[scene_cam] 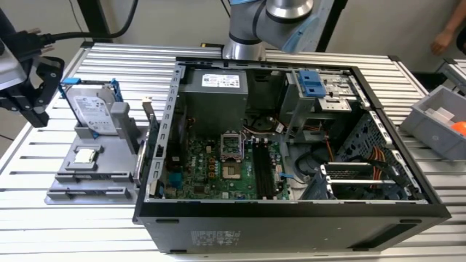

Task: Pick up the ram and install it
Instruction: 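Pick up the ram and move it above insertion slot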

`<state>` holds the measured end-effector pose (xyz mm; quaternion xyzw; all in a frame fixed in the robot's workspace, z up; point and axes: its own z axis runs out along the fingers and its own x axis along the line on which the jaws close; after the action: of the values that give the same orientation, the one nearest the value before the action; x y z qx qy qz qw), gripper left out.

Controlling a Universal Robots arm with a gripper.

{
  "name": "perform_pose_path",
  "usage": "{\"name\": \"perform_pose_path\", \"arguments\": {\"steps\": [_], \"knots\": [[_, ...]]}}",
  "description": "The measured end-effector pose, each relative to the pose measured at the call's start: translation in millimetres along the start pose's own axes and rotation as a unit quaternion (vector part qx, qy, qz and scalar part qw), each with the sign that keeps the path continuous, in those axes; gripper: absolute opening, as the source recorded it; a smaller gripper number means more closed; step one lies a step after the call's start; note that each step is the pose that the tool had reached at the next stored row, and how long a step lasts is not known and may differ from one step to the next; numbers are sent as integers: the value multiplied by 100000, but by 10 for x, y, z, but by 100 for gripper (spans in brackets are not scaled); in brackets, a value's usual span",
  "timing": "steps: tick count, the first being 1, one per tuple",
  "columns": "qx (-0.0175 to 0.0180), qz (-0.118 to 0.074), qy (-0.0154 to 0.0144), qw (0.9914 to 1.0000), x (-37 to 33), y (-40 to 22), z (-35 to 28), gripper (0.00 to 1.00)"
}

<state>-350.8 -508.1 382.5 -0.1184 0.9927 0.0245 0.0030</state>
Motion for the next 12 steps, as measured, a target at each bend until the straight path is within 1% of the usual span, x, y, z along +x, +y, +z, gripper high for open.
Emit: {"name": "perform_pose_path", "arguments": {"steps": [4, 12], "knots": [[-9, -1021, 50, 99995, 0, 0, 0, 0], [-20, -1923, 92, 99981, 0, 2, 0, 0]]}}
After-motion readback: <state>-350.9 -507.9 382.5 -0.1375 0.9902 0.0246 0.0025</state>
